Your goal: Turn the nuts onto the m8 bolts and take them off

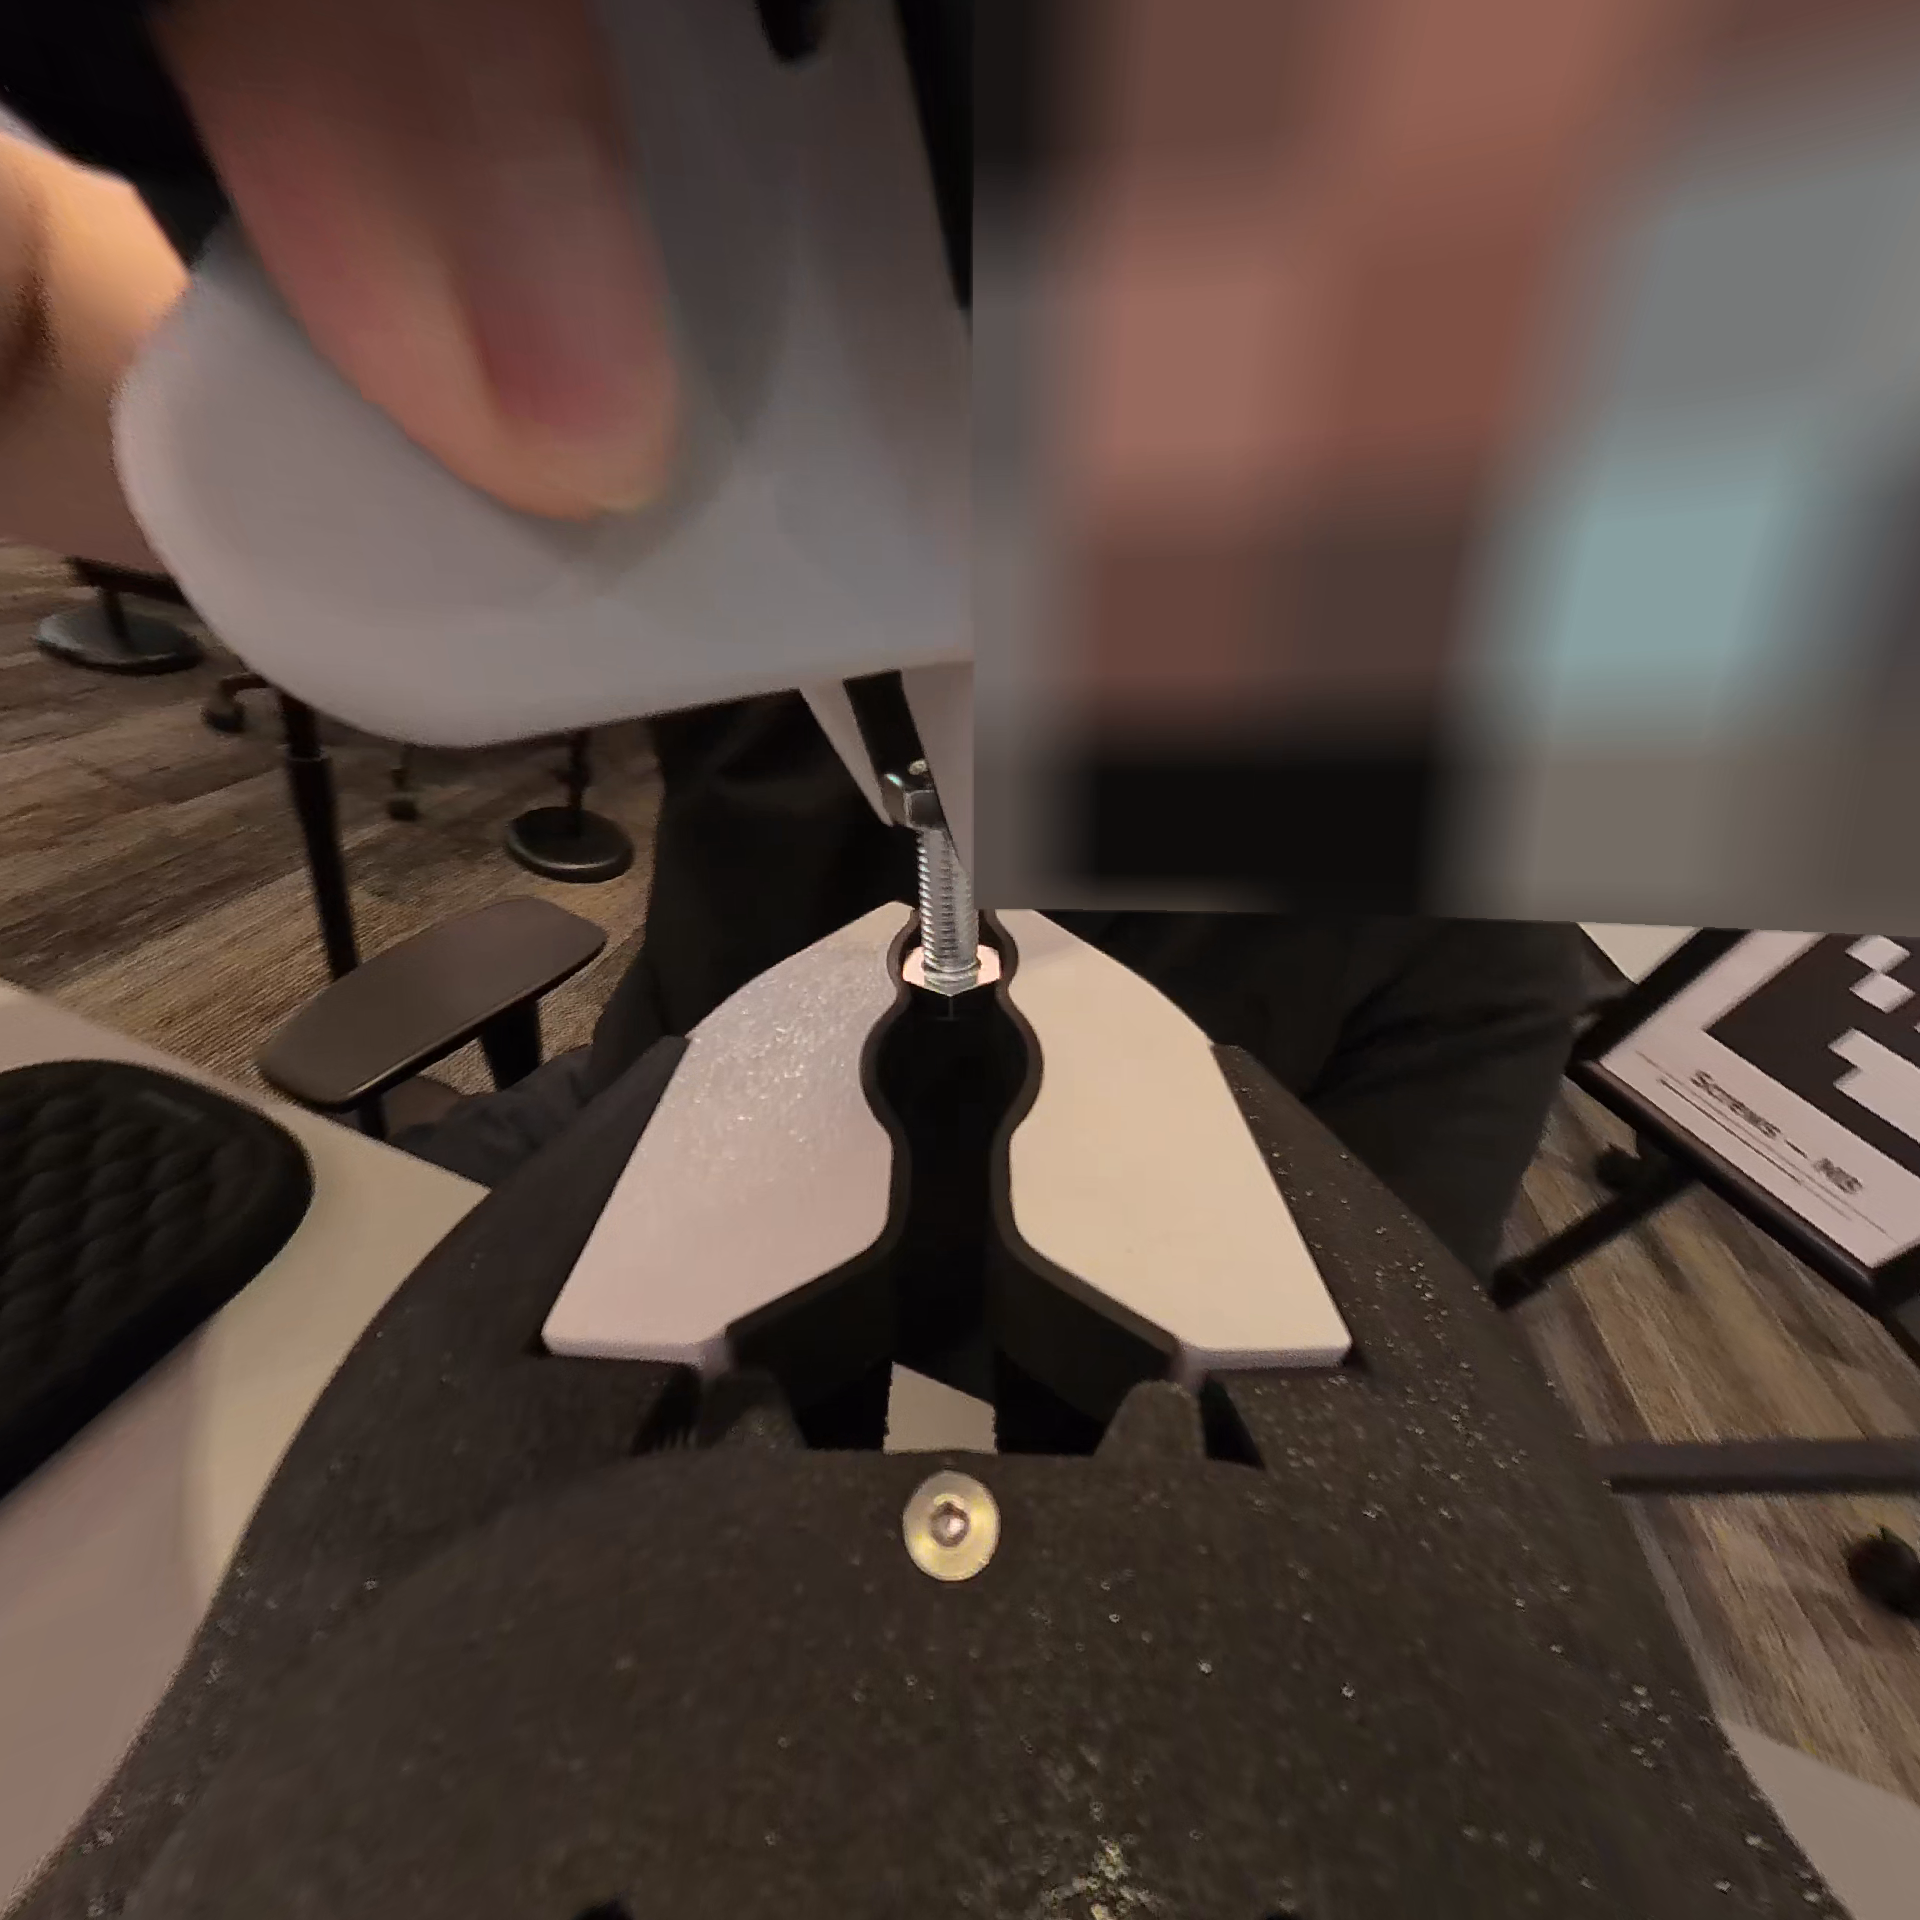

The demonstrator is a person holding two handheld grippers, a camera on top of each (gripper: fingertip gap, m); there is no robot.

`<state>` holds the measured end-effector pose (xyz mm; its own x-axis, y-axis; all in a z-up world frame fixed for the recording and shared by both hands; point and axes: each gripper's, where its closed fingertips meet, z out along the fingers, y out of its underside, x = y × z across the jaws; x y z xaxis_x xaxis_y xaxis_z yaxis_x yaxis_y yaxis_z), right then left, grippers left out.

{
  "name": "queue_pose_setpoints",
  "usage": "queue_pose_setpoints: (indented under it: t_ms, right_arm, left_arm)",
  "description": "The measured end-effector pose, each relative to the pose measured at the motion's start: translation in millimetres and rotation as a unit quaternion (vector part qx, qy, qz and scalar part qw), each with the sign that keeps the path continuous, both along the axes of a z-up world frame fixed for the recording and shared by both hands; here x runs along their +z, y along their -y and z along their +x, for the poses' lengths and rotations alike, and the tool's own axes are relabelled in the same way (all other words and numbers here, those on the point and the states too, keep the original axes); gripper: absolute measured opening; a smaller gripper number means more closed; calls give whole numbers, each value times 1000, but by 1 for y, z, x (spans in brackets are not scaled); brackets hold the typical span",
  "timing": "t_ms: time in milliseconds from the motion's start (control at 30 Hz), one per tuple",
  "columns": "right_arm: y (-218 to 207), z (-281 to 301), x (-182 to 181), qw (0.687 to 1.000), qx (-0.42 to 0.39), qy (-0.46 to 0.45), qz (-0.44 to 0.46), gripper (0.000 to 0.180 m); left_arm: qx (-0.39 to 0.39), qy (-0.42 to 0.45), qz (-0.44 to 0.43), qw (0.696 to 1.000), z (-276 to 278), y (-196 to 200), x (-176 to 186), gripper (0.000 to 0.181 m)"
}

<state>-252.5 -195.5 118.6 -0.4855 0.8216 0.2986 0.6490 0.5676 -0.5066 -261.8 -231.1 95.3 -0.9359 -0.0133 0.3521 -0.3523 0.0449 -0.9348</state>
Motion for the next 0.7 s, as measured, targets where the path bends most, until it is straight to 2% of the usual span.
queue_pose_setpoints:
  t_ms: [700]
  right_arm:
    - [-11,10,-3,1000,-27,11,12,17]
  left_arm:
    - [21,-12,-23,999,9,-8,4,10]
